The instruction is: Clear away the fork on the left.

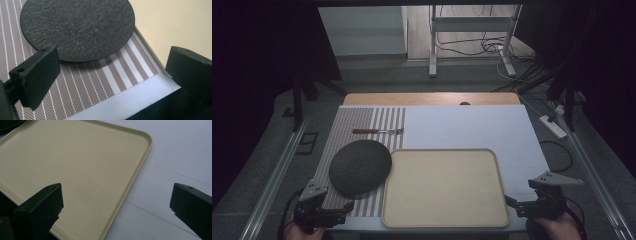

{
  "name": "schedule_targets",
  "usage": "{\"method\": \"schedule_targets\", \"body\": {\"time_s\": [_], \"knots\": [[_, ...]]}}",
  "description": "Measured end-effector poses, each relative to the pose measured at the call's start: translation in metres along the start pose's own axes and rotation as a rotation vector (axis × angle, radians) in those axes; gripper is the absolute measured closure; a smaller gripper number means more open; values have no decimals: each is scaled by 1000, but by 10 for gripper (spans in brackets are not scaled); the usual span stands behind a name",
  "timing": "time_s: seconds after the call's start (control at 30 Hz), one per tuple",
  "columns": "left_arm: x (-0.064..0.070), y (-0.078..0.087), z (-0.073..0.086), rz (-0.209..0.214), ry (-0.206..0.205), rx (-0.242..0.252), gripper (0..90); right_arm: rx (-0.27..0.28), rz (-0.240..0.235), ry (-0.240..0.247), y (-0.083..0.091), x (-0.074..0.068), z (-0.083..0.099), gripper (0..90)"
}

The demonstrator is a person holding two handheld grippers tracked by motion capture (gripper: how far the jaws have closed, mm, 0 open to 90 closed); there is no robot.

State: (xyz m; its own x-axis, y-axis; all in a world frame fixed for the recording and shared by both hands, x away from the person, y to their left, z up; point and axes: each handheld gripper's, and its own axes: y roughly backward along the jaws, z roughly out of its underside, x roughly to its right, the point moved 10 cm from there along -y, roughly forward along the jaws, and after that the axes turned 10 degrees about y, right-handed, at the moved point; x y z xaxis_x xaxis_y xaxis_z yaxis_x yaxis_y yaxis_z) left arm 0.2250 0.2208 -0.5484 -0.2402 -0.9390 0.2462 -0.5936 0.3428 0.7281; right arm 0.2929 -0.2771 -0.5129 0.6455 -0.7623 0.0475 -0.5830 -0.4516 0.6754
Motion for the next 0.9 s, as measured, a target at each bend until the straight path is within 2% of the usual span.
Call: {"method": "schedule_targets", "body": {"time_s": [0.07, 0.2, 0.6, 0.9], "knots": [[0, 0, 0, 1, 0, -2, 5, 4, -8, -7, 0, 0, 0, 0], [0, 0, 0, 23, 9, -5, 8, -1, -7, 16, 0, -2, 0, 0], [1, -1, 1, 34, 8, -17, 7, -8, -21, 24, -1, -4, 0, 0], [4, 0, 0, 53, -12, -15, 0, -11, -27, 29, -1, -5, 0, 0]]}}
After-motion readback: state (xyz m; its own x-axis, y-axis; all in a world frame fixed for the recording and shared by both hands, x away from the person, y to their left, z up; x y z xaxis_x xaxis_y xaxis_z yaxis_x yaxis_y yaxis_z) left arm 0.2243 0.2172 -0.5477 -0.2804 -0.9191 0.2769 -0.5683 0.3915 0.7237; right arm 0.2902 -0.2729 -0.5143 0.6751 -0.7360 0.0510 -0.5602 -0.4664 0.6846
